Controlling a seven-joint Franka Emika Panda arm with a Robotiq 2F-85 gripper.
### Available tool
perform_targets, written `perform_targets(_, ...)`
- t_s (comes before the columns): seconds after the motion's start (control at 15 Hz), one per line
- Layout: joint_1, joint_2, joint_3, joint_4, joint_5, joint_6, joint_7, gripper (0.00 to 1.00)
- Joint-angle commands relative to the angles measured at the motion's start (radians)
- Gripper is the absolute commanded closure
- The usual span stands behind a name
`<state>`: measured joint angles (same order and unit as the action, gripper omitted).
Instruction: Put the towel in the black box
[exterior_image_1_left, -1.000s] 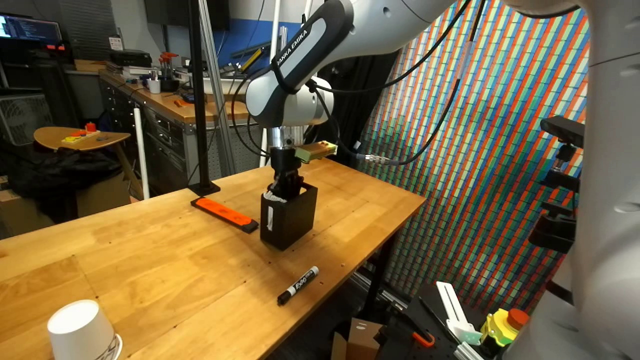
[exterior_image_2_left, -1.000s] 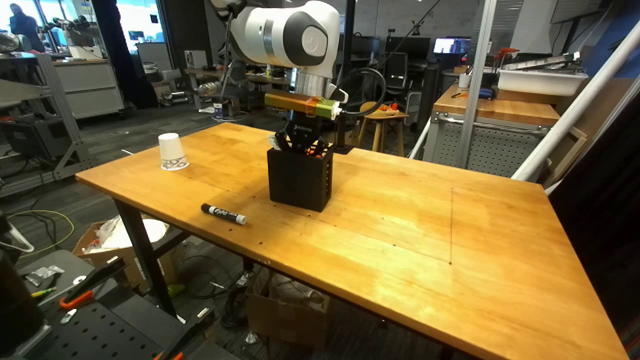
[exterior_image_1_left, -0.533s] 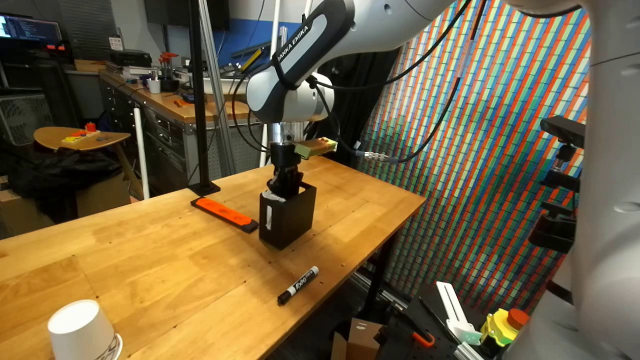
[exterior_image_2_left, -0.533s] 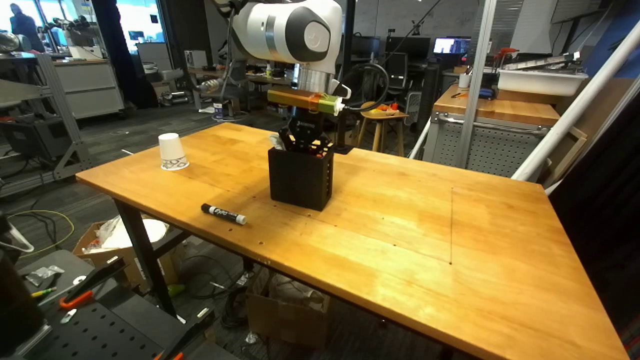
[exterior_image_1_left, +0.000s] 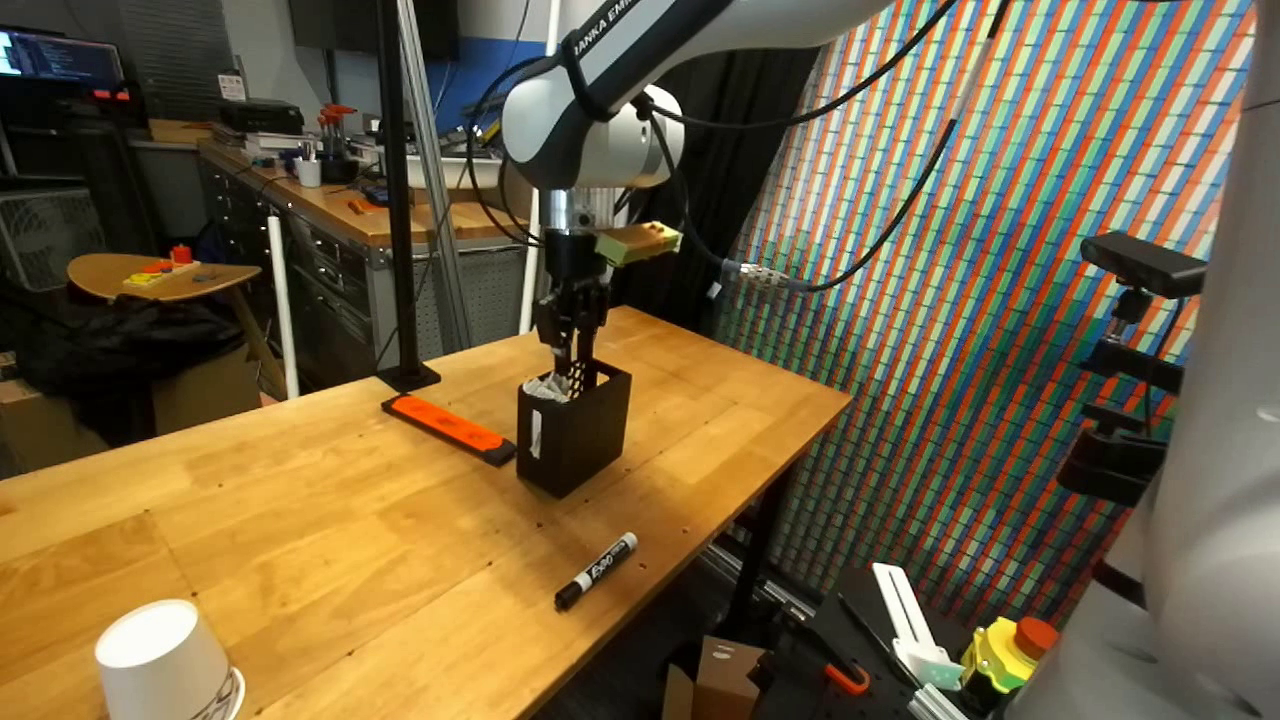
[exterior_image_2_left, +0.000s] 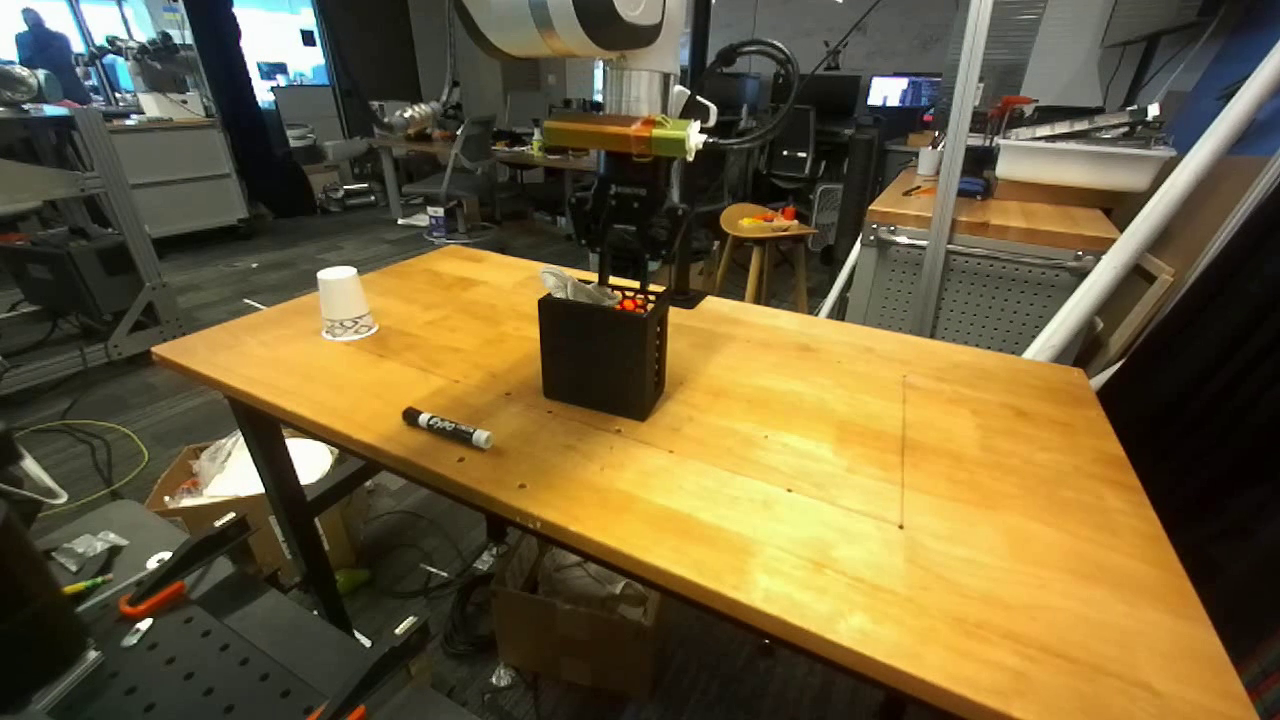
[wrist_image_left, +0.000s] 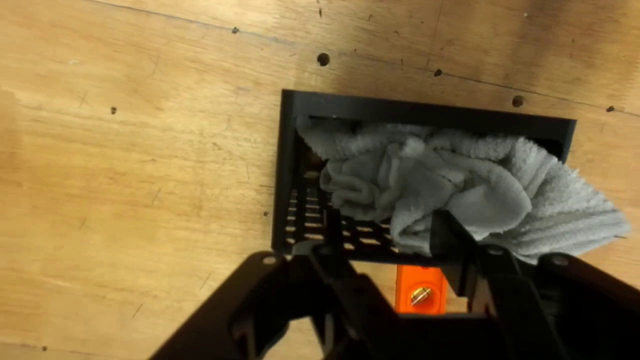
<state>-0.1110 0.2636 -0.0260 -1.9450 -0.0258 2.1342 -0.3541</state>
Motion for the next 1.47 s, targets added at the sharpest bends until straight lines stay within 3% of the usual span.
perform_targets(0.0,0.025,-0.070,0.000,-0.009,-0.043,-0.010,0.040,0.17)
perform_targets(0.13,0.040,-0.094,0.010,-0.019,-0.041,-0.011,0.055,0.02)
perform_targets(0.2,0.049,-0.104,0.015,-0.024,-0.039,-0.011,0.064,0.00)
perform_targets(0.73,0.123,-0.137,0.064,-0.077,-0.025,-0.001,0.135,0.00)
perform_targets(1.4,0.125,-0.128,0.055,-0.098,-0.072,0.013,0.133,0.00)
